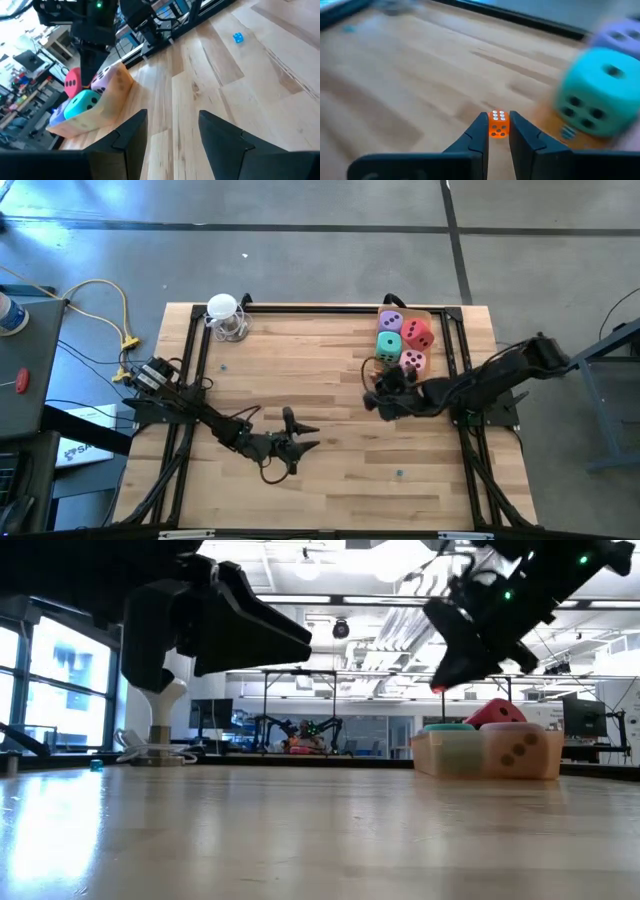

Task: Pick & Place Dice
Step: Put the orange small die into the orange bin, then put the light blue small die into the orange bin

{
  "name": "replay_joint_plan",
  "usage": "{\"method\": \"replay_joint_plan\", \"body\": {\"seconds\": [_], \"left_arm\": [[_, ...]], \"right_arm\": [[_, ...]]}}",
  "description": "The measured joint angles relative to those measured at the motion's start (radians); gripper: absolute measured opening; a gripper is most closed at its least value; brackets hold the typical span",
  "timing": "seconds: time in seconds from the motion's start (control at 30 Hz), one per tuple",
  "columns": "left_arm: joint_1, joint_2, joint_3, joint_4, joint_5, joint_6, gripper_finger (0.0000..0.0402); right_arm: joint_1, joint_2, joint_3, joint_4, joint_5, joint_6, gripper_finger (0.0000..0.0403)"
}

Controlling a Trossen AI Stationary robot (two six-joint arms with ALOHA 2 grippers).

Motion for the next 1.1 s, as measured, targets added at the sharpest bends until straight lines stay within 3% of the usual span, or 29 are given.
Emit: {"method": "replay_joint_plan", "body": {"seconds": [0.13,0.37,0.67,0.9,1.0,1.1], "left_arm": [[0.003,0.0,0.0,-0.001,-0.002,-0.017,0.0169],[0.003,0.0,-0.001,-0.002,-0.002,-0.047,0.0169],[0.003,0.001,-0.002,-0.051,-0.002,-0.098,0.0169],[0.003,0.001,-0.002,-0.054,-0.002,-0.097,0.0169],[0.003,0.001,-0.002,-0.058,-0.001,-0.097,0.0169],[0.003,0.001,-0.002,-0.071,-0.002,-0.097,0.0169]], "right_arm": [[-0.072,-0.006,0.0,-0.162,-0.048,0.124,0.0043],[-0.194,0.052,-0.001,-0.194,-0.081,0.113,0.0078],[-0.246,0.057,-0.001,-0.192,-0.112,0.074,0.017],[-0.185,0.01,-0.001,-0.029,-0.038,-0.275,0.0229],[-0.125,-0.043,-0.001,0.081,-0.144,-0.452,0.024],[-0.072,-0.109,-0.001,0.086,-0.431,-0.479,0.0244]]}}
